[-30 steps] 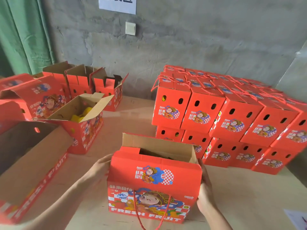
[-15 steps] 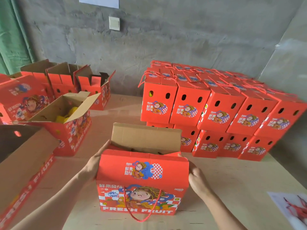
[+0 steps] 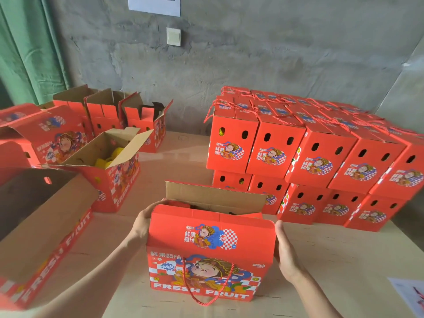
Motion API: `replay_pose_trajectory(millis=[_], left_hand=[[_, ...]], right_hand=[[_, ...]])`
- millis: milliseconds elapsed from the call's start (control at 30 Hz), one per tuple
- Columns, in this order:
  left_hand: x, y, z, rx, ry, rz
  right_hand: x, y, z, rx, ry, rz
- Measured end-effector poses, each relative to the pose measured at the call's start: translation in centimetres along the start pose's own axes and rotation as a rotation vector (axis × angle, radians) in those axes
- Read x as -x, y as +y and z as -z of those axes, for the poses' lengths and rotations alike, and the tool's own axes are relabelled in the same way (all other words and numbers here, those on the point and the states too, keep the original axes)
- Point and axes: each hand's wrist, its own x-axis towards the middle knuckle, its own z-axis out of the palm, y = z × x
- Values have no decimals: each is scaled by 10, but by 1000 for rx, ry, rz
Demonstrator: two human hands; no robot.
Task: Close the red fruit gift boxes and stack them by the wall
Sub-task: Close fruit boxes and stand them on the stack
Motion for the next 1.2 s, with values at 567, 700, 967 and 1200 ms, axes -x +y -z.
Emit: replay_pose_trajectory(millis=[567,700,967,1200], left_hand=[[19,-11,-29,-632,413,-321],[21,-11,-35,-712,438,-331],[19,-10,-34,-758,434,-320],[18,-11,-31,-761,402,-289]], right_hand=[[-2,13,-22,410,320,438],[-1,14,-22,438,342,460],[-2,8,-21,537,394,453],[-6,2,-21,668,402,505]])
